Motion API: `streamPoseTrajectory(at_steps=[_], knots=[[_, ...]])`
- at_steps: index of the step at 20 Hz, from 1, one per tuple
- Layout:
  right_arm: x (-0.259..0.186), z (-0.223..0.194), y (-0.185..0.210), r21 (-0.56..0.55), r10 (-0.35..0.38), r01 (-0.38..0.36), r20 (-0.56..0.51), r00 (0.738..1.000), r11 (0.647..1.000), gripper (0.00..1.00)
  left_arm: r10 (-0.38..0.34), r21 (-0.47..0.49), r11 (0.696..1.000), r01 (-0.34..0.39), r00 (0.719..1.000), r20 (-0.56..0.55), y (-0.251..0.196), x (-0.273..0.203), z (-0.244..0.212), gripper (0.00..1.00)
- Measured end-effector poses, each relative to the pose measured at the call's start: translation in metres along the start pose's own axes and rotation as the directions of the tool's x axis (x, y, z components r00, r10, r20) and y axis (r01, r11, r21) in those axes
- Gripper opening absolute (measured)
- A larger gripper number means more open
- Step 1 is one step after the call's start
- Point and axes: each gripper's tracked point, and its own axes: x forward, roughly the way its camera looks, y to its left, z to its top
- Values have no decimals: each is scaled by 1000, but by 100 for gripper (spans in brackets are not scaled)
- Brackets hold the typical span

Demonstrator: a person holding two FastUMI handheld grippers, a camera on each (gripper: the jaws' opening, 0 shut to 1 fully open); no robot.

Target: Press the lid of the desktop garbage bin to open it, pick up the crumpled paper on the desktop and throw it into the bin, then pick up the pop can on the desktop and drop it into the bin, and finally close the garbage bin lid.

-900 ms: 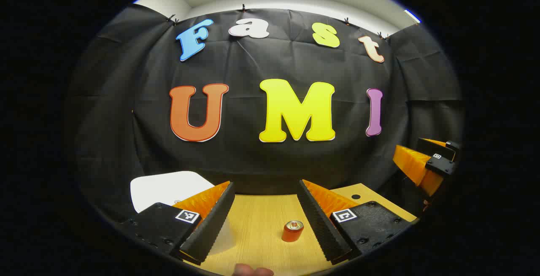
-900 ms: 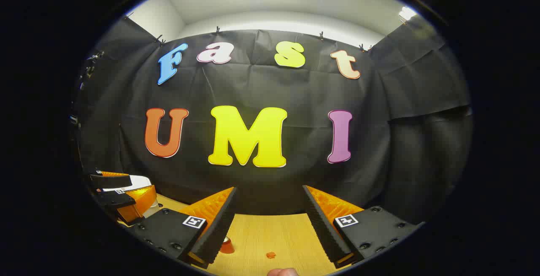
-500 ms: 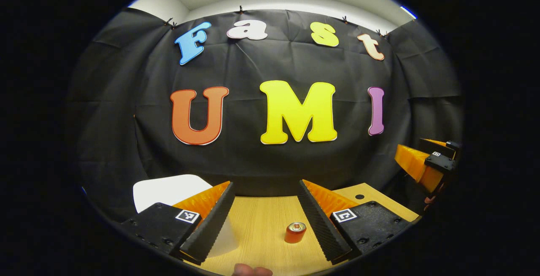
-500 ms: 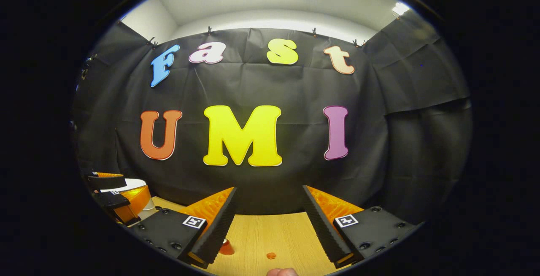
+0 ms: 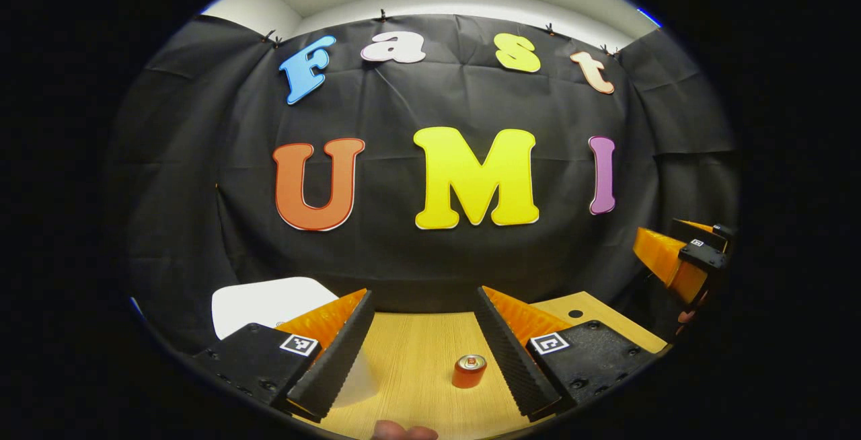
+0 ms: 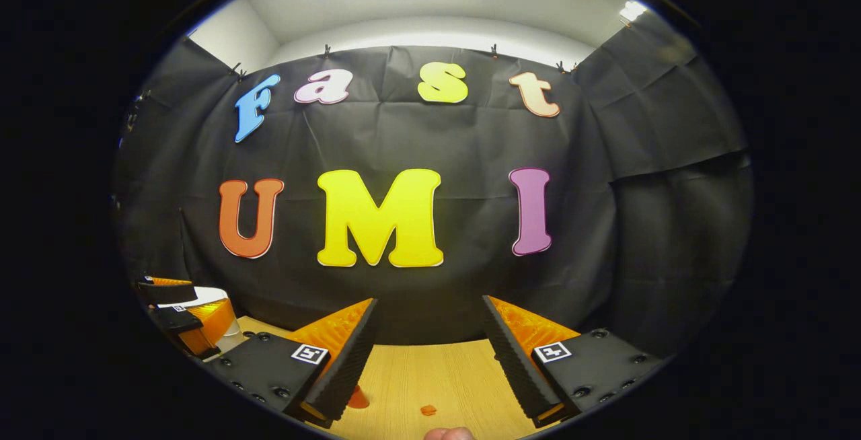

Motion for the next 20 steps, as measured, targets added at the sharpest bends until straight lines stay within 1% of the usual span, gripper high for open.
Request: streamPoseTrajectory(at_steps=[3, 7, 9, 13, 15, 17, 19, 20], knots=[[2, 1, 0, 3, 5, -5, -4, 1000, 1000, 95, 8, -14, 1000, -8, 1000, -2, -1, 2, 0, 98], [2, 3, 2, -12, 33, -33, -1, 999, 999, 95, 32, -25, 999, -32, 999, -1, 3, 4, 1, 98], [5, 4, -5, -23, 28, -28, 0, 1000, 999, 95, 64, -25, 998, -64, 998, 0, 14, 7, 2, 98], [12, 0, -17, 4, 13, -13, -22, 1000, 1000, 95, 147, -22, 989, -147, 989, 5, 42, 14, 10, 98], [15, 0, -20, 10, 20, -20, -25, 999, 1000, 95, 206, -17, 978, -206, 979, 9, 61, 18, 16, 98], [17, 0, -20, 20, 41, -41, -26, 999, 999, 95, 284, -22, 959, -283, 959, 11, 85, 21, 21, 96], [22, -2, -20, 23, 71, -71, -33, 997, 997, 95, 379, -22, 925, -379, 926, -5, 113, 24, 21, 92], [23, -3, -20, 21, 84, -83, -41, 996, 996, 95, 421, -23, 907, -421, 907, -19, 125, 24, 19, 88]])
